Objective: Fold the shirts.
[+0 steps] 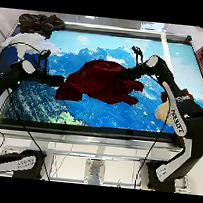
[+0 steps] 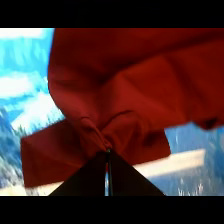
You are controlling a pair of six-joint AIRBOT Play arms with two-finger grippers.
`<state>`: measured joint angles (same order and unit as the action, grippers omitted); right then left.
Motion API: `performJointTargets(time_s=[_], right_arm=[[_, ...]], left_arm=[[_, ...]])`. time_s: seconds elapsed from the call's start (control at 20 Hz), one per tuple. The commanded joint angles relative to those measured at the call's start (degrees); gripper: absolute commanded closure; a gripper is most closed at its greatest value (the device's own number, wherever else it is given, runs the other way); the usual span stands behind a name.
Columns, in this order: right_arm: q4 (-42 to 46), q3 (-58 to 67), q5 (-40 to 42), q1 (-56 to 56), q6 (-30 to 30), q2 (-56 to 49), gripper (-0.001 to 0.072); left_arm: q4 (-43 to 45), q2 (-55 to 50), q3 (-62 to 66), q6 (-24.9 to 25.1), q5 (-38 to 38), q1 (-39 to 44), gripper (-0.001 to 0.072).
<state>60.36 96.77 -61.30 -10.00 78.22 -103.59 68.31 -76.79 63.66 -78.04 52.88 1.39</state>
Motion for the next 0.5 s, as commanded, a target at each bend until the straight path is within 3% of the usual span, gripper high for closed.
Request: performJointTargets(time_s=[0.0, 0.25, 0.45], right_arm=[[5.7, 1.1, -6.4, 2.3, 0.5, 0.9, 0.0283], [15.6, 1.0, -27.1, 5.4, 3.0, 2.2, 0.0283], [15.8, -2.0, -29.8, 5.4, 0.2, 2.2, 0.0282]], left_arm=[[0.2, -0.6, 1.4, -0.2, -3.5, 0.0, 0.0698], [-1.6, -0.6, 1.9, -0.2, -2.8, 0.0, 0.0698], [-1.9, -0.6, 1.9, -0.2, -0.7, 0.0, 0.0698]])
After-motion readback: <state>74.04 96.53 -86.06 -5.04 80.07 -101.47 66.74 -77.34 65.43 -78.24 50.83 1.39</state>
